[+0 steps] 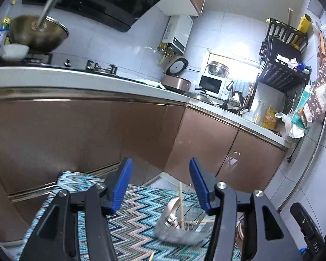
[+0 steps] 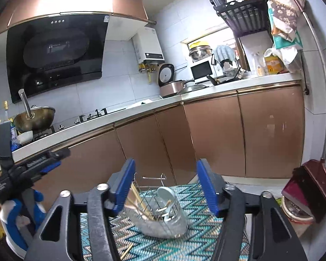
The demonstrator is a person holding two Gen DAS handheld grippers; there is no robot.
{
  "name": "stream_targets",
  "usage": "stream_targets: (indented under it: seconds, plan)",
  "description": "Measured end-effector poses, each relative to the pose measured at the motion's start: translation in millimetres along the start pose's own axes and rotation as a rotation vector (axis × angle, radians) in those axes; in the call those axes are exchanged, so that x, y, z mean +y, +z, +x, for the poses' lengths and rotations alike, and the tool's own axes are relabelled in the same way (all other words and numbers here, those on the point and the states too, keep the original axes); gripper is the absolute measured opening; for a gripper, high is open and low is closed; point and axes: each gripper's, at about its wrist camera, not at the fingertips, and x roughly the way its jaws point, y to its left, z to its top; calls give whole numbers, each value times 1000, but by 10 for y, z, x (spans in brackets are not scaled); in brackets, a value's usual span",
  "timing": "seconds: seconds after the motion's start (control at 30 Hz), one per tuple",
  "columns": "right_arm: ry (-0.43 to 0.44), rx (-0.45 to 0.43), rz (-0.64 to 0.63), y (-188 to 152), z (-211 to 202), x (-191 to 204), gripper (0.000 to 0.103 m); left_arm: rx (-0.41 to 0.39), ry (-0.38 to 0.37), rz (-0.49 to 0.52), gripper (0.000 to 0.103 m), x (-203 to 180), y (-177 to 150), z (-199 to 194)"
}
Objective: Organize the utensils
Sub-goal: 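Raise both open tools away from the holder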
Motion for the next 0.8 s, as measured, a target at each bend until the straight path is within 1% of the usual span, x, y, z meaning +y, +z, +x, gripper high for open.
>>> stream_targets:
  seconds: [0.03,0.07,0.13,0.17,0.23,0.33,0.47,0.63,0.8]
  plan:
    - [-5,-4,-7,-3,-86,32,76,-8,6,0,54,30,12,-100]
    - [-7,-9,-12,-1,-141,57,80,-17,11,0,56,67,21,-206]
    - [-10,-23,-27,-4,-297,127,92,-39,27,6,59,124,45,-427]
    - [-12,-27,-34,-6,-350,155,94,-48,33,7,61,153,54,-512]
    - [-19,-36,-53,-5,-483,226,102,-77,46,8,63,218,64,-731]
    - [-22,-57,-56,1,-653,298,103,-125,54,7,70,293,67,-1048]
    - [-16,-87,-63,-10,-865,363,103,-178,60,7,72,363,33,-1421]
    - [8,-116,-65,-28,-1105,453,103,-172,59,4,74,460,-3,-1785]
    - [22,-155,-79,-44,-1353,553,103,-171,66,25,74,499,-24,-2085]
